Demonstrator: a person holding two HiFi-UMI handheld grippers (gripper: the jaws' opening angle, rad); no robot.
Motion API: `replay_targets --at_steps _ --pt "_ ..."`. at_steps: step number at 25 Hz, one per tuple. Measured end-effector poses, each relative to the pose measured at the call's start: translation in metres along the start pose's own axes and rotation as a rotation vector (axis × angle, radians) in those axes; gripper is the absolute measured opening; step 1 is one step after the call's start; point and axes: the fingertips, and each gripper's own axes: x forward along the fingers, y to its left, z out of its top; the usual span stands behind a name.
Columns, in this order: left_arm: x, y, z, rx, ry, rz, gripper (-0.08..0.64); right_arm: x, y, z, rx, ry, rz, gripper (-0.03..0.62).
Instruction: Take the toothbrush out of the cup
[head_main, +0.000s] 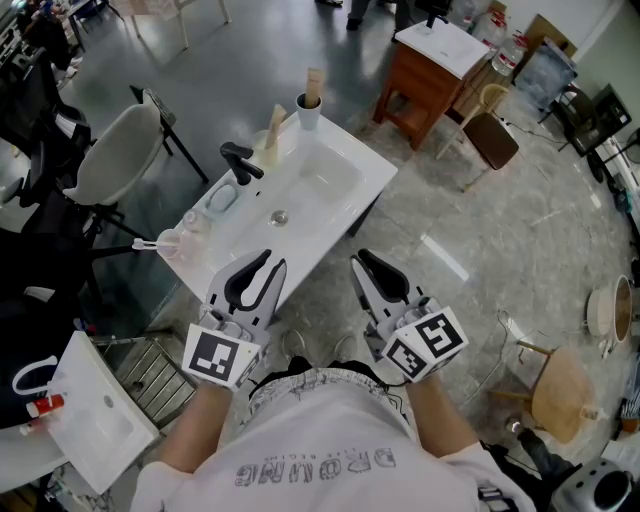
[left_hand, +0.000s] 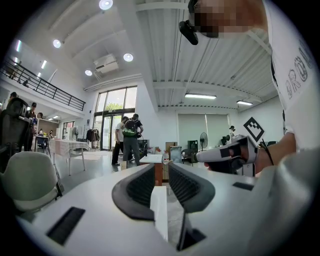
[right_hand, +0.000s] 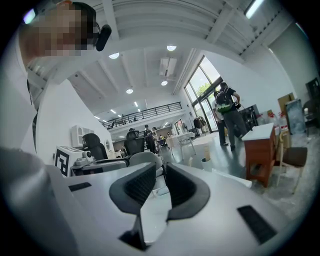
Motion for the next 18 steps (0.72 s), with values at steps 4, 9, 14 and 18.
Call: replay_targets --at_steps 4,9,14,18 --pt "0.0009 -0.0007 -0.0002 0.002 -0.002 0.001 0.104 -0.001 -0.0017 0.0007 0.002 -0.003 -0.002 0.083" --pt "0.0013 -0.0013 -0.0005 0.004 0.006 0.006 0.12 -0.0022 -0.003 0.0011 0.008 -0.002 -0.002 0.101" --pt "0.002 -0.0018 -0.0024 0.002 0.017 0.014 0.132 -0.0037 -0.0045 0.0 0.014 0.0 -0.002 0.116" --pt "0.0028 -0.0029 -0.0024 0.0 0.019 0.017 0.143 -0.0047 -0.0059 0.0006 0.016 0.001 0.001 0.129"
